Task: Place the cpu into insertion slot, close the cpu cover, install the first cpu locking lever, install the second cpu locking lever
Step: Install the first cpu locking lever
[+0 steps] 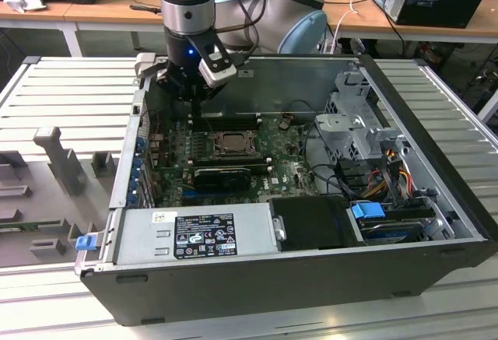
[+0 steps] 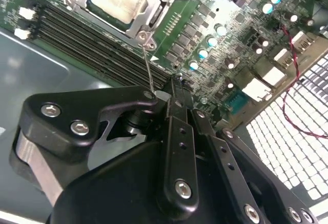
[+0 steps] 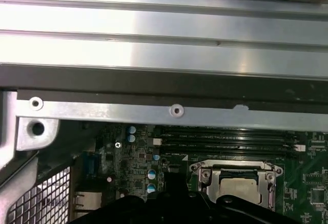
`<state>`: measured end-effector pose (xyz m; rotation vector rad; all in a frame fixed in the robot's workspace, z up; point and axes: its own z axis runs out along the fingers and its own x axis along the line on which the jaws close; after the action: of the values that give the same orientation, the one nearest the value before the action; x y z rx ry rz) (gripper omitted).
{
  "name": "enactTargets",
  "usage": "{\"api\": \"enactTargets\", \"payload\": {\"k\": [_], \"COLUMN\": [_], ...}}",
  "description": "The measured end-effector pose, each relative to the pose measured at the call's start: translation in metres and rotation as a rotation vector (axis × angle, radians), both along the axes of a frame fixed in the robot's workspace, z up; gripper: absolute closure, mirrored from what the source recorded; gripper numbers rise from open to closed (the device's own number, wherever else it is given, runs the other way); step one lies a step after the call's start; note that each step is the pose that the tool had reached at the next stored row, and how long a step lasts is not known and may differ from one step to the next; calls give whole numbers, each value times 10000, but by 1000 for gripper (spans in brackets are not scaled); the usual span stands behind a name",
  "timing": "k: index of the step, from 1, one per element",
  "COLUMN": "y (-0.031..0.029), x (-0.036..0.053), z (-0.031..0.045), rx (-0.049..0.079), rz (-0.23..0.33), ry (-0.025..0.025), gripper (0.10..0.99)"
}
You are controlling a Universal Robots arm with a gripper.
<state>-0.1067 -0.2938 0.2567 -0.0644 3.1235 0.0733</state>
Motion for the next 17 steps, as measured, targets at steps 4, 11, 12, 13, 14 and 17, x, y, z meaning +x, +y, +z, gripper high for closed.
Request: {"api": "enactTargets", "payload": {"k": [4, 11, 12, 13, 14, 17], "y": [0, 0, 0, 0, 0, 0], "x": [96, 239, 254, 271, 287, 363], "z": [-3, -9, -10, -10, -11, -14], "rx": [0, -1, -1, -1, -1, -1], "rz": [1, 0, 1, 2, 3, 1], "ry": [0, 0, 0, -1, 0, 0], "gripper": [980, 980, 980, 980, 980, 980]}}
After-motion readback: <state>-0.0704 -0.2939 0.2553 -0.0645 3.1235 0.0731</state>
